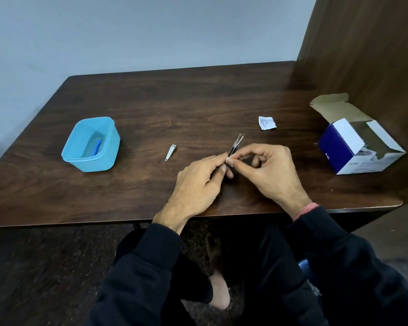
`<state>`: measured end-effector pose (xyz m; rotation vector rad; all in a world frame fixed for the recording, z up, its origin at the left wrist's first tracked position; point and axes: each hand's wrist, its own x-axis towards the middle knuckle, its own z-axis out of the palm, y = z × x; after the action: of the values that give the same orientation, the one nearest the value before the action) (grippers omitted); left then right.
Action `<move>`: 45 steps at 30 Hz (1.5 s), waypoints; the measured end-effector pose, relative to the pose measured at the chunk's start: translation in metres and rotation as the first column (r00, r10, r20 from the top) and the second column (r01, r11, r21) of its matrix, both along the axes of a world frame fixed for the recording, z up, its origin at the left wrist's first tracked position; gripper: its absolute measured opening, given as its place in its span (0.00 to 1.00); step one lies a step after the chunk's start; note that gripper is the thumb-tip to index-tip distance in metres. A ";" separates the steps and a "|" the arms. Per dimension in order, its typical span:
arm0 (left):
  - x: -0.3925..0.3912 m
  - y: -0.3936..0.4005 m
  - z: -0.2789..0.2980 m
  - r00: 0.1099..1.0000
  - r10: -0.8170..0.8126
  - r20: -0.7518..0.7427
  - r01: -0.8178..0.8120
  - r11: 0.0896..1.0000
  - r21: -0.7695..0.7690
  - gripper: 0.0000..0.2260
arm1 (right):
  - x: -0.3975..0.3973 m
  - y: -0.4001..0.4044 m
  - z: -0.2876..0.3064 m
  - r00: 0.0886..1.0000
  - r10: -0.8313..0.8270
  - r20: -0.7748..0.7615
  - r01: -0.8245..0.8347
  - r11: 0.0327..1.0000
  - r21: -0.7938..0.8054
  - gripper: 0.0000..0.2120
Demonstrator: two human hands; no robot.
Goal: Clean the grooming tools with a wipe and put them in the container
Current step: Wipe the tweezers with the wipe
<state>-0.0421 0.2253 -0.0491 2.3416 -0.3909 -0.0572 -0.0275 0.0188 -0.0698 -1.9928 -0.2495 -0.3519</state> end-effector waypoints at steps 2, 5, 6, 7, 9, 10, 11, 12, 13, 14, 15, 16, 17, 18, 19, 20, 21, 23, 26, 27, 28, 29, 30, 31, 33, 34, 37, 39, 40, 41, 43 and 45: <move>0.000 0.000 0.000 1.000 0.005 0.007 -0.005 1.000 0.024 0.14 | -0.001 0.002 0.000 0.999 0.038 -0.006 -0.038 0.999 -0.010 0.04; 0.000 -0.002 0.002 1.000 0.000 0.018 -0.001 0.998 0.056 0.13 | 0.001 0.000 -0.002 0.999 -0.040 0.010 0.040 0.998 -0.037 0.03; 0.000 -0.002 0.003 1.000 0.000 0.017 -0.001 0.998 0.064 0.13 | 0.002 0.000 -0.002 0.998 -0.064 0.012 0.064 0.997 -0.039 0.03; 0.000 -0.002 0.004 1.000 0.002 0.017 -0.003 0.998 0.065 0.13 | 0.002 -0.001 -0.002 0.998 -0.065 0.006 0.066 0.997 -0.035 0.03; 0.000 -0.001 0.003 1.000 0.003 0.023 -0.005 0.998 0.058 0.11 | 0.000 0.000 -0.002 1.000 -0.009 -0.010 0.009 1.000 -0.028 0.04; -0.001 -0.001 0.003 1.000 0.003 0.026 -0.004 0.999 0.054 0.11 | -0.001 0.001 -0.002 1.000 0.015 -0.009 -0.015 0.999 -0.029 0.04; -0.001 -0.001 0.003 1.000 0.002 0.025 -0.003 0.999 0.051 0.11 | -0.001 0.002 -0.002 1.000 0.017 -0.001 -0.017 0.999 -0.035 0.04; -0.001 -0.001 0.004 1.000 0.002 0.024 -0.003 0.999 0.050 0.11 | 0.000 0.003 -0.002 1.000 -0.004 0.008 0.004 0.999 -0.046 0.04; -0.001 -0.002 0.005 1.000 0.002 0.023 -0.003 0.999 0.052 0.12 | 0.001 0.002 -0.001 0.999 -0.038 0.018 0.039 0.997 -0.059 0.04; -0.001 -0.002 0.005 1.000 0.003 0.022 -0.004 0.998 0.056 0.12 | 0.001 0.002 -0.001 0.998 -0.064 0.022 0.065 0.995 -0.069 0.04; -0.002 -0.002 0.006 1.000 0.007 0.022 -0.008 0.998 0.056 0.11 | 0.001 0.001 -0.001 0.998 -0.063 0.016 0.064 0.995 -0.071 0.04; -0.002 -0.002 0.006 1.000 0.010 0.022 -0.012 0.999 0.053 0.11 | 0.001 0.001 -0.002 0.999 -0.035 0.005 0.035 0.997 -0.066 0.04; -0.002 -0.001 0.006 1.000 0.014 0.023 -0.015 0.999 0.049 0.10 | 0.000 0.001 -0.002 1.000 0.002 -0.002 -0.002 0.998 -0.061 0.04; -0.003 -0.001 0.006 1.000 0.017 0.023 -0.018 0.999 0.048 0.11 | -0.001 0.002 -0.003 1.000 0.025 -0.001 -0.025 0.998 -0.062 0.04; -0.003 -0.001 0.006 1.000 0.021 0.023 -0.022 0.998 0.050 0.12 | -0.001 0.003 -0.003 1.000 0.022 0.007 -0.022 0.997 -0.071 0.04; -0.003 -0.001 0.007 0.999 0.025 0.022 -0.026 0.998 0.055 0.13 | 0.000 0.003 -0.004 1.000 -0.005 0.018 0.007 0.997 -0.083 0.03; -0.003 -0.002 0.007 0.999 0.031 0.022 -0.033 0.998 0.059 0.13 | 0.002 0.002 -0.005 0.998 -0.048 0.029 0.050 0.994 -0.092 0.03; -0.002 -0.003 0.007 0.999 0.051 0.015 -0.052 0.997 0.055 0.13 | 0.003 0.001 -0.005 0.992 -0.120 0.046 0.124 0.988 -0.090 0.03; -0.005 -0.003 0.011 0.997 0.083 -0.001 -0.083 0.996 0.041 0.15 | -0.001 0.002 -0.002 0.998 -0.055 0.044 0.059 0.992 -0.107 0.03; -0.006 -0.004 0.013 0.996 0.091 -0.005 -0.090 0.995 0.040 0.17 | -0.003 0.004 -0.001 0.998 -0.027 0.055 0.034 0.992 -0.124 0.03; -0.007 -0.004 0.015 0.995 0.097 -0.007 -0.096 0.995 0.041 0.19 | -0.004 0.005 0.000 0.997 -0.026 0.078 0.037 0.989 -0.143 0.03; -0.007 -0.005 0.016 0.995 0.101 -0.009 -0.101 0.994 0.038 0.20 | -0.004 0.005 0.000 0.994 -0.054 0.099 0.070 0.985 -0.155 0.03; -0.007 -0.006 0.017 0.994 0.108 -0.013 -0.107 0.994 0.032 0.20 | -0.003 0.005 0.000 0.988 -0.107 0.110 0.123 0.981 -0.149 0.03; -0.007 -0.007 0.017 0.993 0.114 -0.022 -0.113 0.993 0.022 0.20 | -0.002 0.004 -0.001 0.982 -0.160 0.105 0.173 0.976 -0.132 0.03; -0.007 -0.007 0.016 0.993 0.119 -0.022 -0.119 0.993 0.014 0.20 | -0.002 0.003 0.000 0.983 -0.164 0.083 0.174 0.977 -0.121 0.03; -0.007 -0.006 0.015 0.993 0.118 -0.012 -0.117 0.993 0.018 0.20 | -0.004 0.004 0.001 0.989 -0.118 0.088 0.130 0.981 -0.144 0.03; -0.007 -0.006 0.014 0.993 0.120 0.003 -0.120 0.992 0.033 0.18 | -0.006 0.008 0.002 0.989 -0.054 0.139 0.083 0.974 -0.211 0.03; -0.007 -0.007 0.016 0.992 0.123 -0.021 -0.122 0.992 0.025 0.19 | -0.003 0.005 -0.001 0.983 -0.155 0.102 0.169 0.974 -0.153 0.03; -0.007 -0.006 0.016 0.992 0.122 -0.031 -0.122 0.992 0.022 0.19 | -0.002 0.004 -0.001 0.980 -0.185 0.078 0.194 0.973 -0.127 0.03; -0.007 -0.007 0.016 0.992 0.122 -0.028 -0.121 0.992 0.024 0.18 | -0.002 0.004 -0.001 0.982 -0.176 0.064 0.183 0.976 -0.118 0.03; -0.008 -0.006 0.017 0.993 0.115 -0.018 -0.115 0.993 0.026 0.15 | -0.005 0.006 -0.001 0.991 -0.105 0.084 0.117 0.982 -0.146 0.04; -0.009 -0.007 0.020 0.993 0.114 -0.028 -0.113 0.993 0.020 0.18 | -0.003 0.006 -0.001 0.987 -0.131 0.089 0.142 0.981 -0.133 0.03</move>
<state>-0.0508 0.2183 -0.0286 2.3736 -0.2430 -0.0405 -0.0302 0.0246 -0.0703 -2.1418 -0.1923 -0.5150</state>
